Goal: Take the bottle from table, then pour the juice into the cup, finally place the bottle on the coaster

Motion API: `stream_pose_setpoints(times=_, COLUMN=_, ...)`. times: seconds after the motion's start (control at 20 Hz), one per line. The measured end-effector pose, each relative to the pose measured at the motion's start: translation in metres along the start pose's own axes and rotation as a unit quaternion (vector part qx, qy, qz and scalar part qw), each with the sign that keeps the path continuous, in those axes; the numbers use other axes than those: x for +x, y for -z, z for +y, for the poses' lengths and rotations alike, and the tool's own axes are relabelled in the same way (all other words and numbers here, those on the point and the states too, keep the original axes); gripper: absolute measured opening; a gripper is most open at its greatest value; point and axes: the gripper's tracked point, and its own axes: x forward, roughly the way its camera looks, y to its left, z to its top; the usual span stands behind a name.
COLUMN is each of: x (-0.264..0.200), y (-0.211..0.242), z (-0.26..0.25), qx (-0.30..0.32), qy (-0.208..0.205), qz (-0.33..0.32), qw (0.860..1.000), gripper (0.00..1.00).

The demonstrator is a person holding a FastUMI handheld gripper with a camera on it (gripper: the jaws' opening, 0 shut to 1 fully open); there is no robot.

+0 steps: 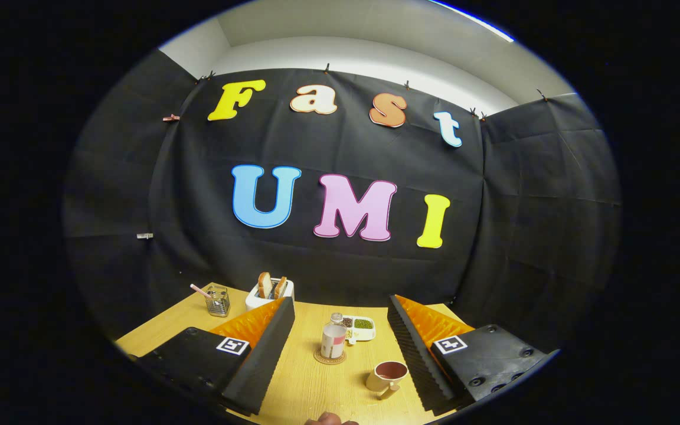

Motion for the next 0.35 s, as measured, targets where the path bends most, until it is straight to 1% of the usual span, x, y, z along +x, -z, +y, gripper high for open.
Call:
stream_pose_setpoints(times=0.1, x=-0.010, y=-0.006, z=-0.004, qx=0.000, qy=0.003, qz=0.003, qw=1.000, gripper=0.97)
stream_pose_setpoints(times=0.25, x=-0.021, y=-0.019, z=-0.002, qx=0.023, qy=-0.001, qz=-0.005, qw=1.000, gripper=0.97)
stream_pose_setpoints(times=0.35, x=-0.028, y=-0.017, z=-0.002, qx=0.016, qy=-0.003, qz=-0.005, qw=1.000, gripper=0.97)
